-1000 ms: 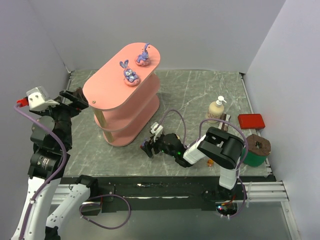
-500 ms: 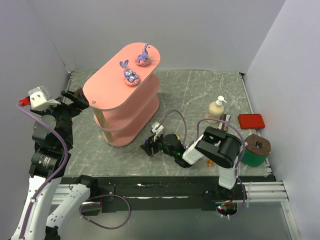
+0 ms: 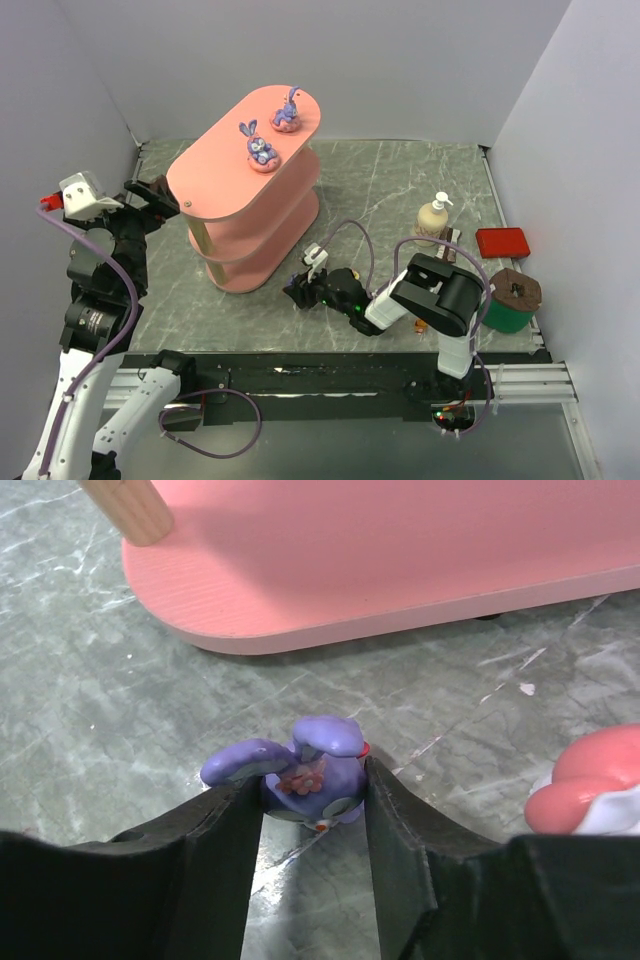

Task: Place and organize the plastic toys onto the shelf

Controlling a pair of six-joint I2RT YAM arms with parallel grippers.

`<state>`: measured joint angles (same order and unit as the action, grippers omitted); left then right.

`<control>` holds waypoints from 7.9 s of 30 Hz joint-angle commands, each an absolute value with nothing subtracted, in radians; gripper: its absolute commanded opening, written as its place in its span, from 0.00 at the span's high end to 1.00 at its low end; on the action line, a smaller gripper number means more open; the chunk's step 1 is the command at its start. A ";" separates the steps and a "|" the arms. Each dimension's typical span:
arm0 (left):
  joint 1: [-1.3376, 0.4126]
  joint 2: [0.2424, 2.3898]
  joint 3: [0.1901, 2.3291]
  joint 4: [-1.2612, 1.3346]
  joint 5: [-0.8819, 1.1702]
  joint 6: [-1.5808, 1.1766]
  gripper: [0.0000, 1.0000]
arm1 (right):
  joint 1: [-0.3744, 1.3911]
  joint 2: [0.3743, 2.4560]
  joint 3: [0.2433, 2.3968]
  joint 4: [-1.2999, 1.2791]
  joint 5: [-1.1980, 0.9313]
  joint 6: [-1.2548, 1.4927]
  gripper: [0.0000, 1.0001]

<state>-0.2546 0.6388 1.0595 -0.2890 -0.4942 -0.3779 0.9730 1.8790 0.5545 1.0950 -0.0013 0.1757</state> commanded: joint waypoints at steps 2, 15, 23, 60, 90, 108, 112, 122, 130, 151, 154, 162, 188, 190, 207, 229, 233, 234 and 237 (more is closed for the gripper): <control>-0.253 0.643 1.052 -0.242 -0.500 -0.354 0.03 | 0.980 1.796 0.568 1.100 0.032 0.178 0.67; -0.253 0.644 1.052 -0.247 -0.499 -0.356 0.04 | 0.982 1.622 0.653 0.777 0.077 0.209 1.00; -0.253 0.637 1.051 -0.256 -0.500 -0.364 0.04 | 0.983 1.360 0.920 0.212 0.164 0.274 1.00; -0.253 0.683 1.065 -0.290 -0.423 -0.374 0.04 | 1.028 1.621 1.876 -0.413 0.113 0.279 1.00; -0.253 0.686 1.062 -0.299 -0.439 -0.373 0.04 | 1.103 1.824 2.042 -0.430 0.155 0.026 0.88; -0.255 0.689 1.065 -0.304 -0.440 -0.376 0.04 | 1.098 1.726 1.826 -0.198 0.173 0.064 0.74; -0.255 0.692 1.065 -0.304 -0.440 -0.376 0.04 | 1.097 1.692 1.752 -0.124 0.172 0.066 0.70; -0.255 0.698 1.071 -0.308 -0.440 -0.377 0.03 | 1.095 1.632 1.624 0.031 0.144 0.049 0.67; -0.255 0.699 1.074 -0.308 -0.439 -0.377 0.04 | 1.088 1.678 1.727 -0.078 0.141 0.052 0.62; -0.253 0.687 1.069 -0.311 -0.440 -0.379 0.04 | 1.057 1.775 1.913 -0.267 0.072 0.104 0.48; -0.255 0.686 1.069 -0.310 -0.442 -0.379 0.04 | 1.057 1.766 1.895 -0.252 0.071 0.106 0.45; -0.253 0.686 1.069 -0.310 -0.442 -0.377 0.04 | 1.057 1.743 1.859 -0.218 0.069 0.092 0.32; -0.253 0.675 1.075 -0.316 -0.459 -0.382 0.04 | 1.058 1.528 1.671 -0.163 0.072 0.100 0.11; -0.253 0.669 1.074 -0.311 -0.463 -0.379 0.04 | 1.060 1.491 1.642 -0.158 0.071 0.098 0.11; -0.255 0.652 1.045 -0.284 -0.468 -0.371 0.04 | 1.043 1.174 1.344 -0.313 0.330 0.204 0.09; -0.253 0.204 0.707 -0.472 -0.350 -0.543 0.04 | 0.928 0.801 0.713 -0.431 0.393 0.543 0.05; -0.253 0.135 0.684 -0.509 -0.353 -0.566 0.04 | 0.930 0.833 0.643 -0.318 0.384 0.554 0.02; -0.253 0.117 0.683 -0.515 -0.350 -0.572 0.04 | 0.928 0.838 0.618 -0.272 0.380 0.552 0.02; -0.253 0.098 0.664 -0.511 -0.333 -0.572 0.04 | 0.931 0.870 0.595 -0.227 0.388 0.564 0.02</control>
<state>-0.2546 0.1287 0.6750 -0.5064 -0.3634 -0.5434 0.9333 0.8459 0.6163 -0.3733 0.3656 0.5385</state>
